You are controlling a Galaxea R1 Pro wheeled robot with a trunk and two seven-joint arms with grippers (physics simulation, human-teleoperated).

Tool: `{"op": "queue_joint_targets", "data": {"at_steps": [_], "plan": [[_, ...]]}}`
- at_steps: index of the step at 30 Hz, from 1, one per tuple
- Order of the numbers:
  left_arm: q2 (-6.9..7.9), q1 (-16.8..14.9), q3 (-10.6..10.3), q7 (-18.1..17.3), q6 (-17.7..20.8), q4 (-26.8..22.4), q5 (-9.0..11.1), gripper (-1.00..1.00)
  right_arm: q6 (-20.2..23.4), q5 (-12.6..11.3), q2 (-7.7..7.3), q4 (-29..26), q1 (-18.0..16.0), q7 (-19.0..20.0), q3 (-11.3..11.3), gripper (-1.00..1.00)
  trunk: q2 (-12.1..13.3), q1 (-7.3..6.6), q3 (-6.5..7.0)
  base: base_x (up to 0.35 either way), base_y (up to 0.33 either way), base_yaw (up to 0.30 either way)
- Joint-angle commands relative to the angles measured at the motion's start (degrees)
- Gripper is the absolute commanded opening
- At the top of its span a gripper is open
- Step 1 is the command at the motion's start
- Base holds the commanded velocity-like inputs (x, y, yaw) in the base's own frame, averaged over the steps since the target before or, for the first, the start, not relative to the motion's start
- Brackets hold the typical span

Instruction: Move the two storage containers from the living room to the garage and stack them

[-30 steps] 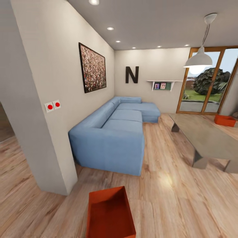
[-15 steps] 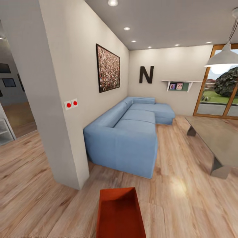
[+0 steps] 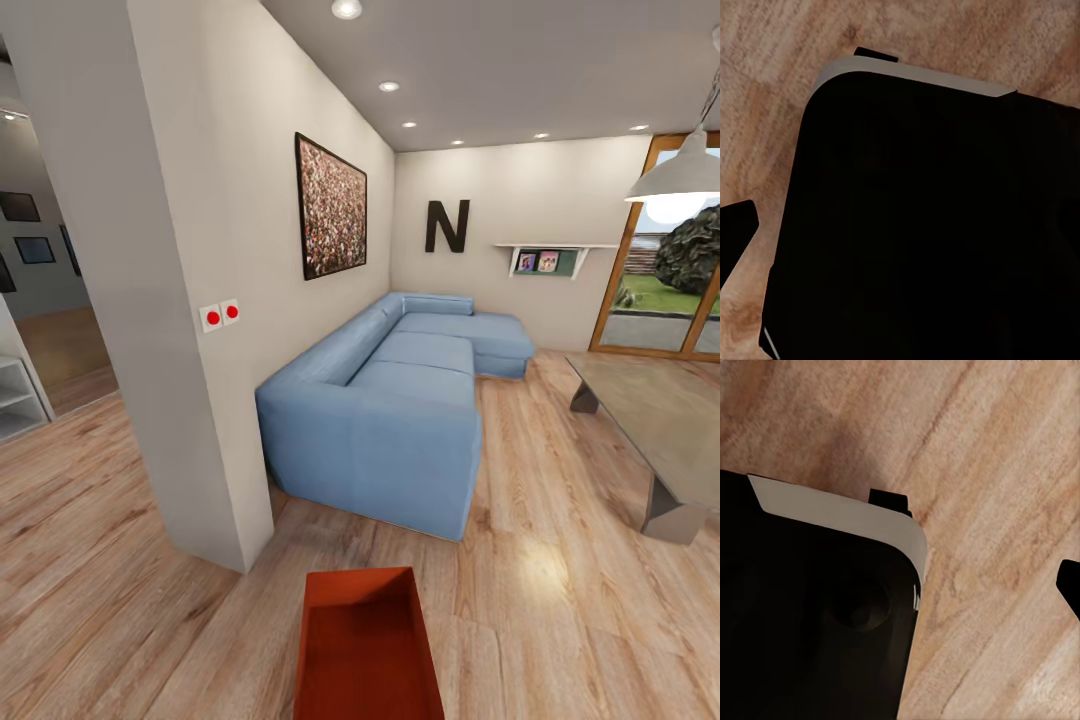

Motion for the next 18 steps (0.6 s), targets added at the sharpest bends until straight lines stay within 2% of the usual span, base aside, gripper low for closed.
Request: {"op": "queue_joint_targets", "data": {"at_steps": [1, 8, 18], "plan": [[-0.01, 0.02, 0.03, 0.05, -0.10, -0.07, 0.24, 1.00, -0.30, -0.43, 0.04, 0.15, -0.05, -0.01, 0.51, 1.00, -0.03, 0.00, -0.05, 0.000, 0.000, 0.006], [-0.03, 0.02, 0.04, 0.06, -0.11, -0.07, 0.23, 1.00, -0.27, -0.35, -0.03, 0.15, -0.05, -0.02, 0.78, 1.00, -0.03, 0.00, -0.05, 0.000, 0.000, 0.103], [-0.08, 0.02, -0.01, -0.02, -0.04, -0.07, 0.18, 1.00, -0.23, -0.37, -0.04, 0.15, -0.05, -0.01, 0.95, 1.00, -0.03, 0.00, -0.05, 0.027, 0.000, 0.008]]}}
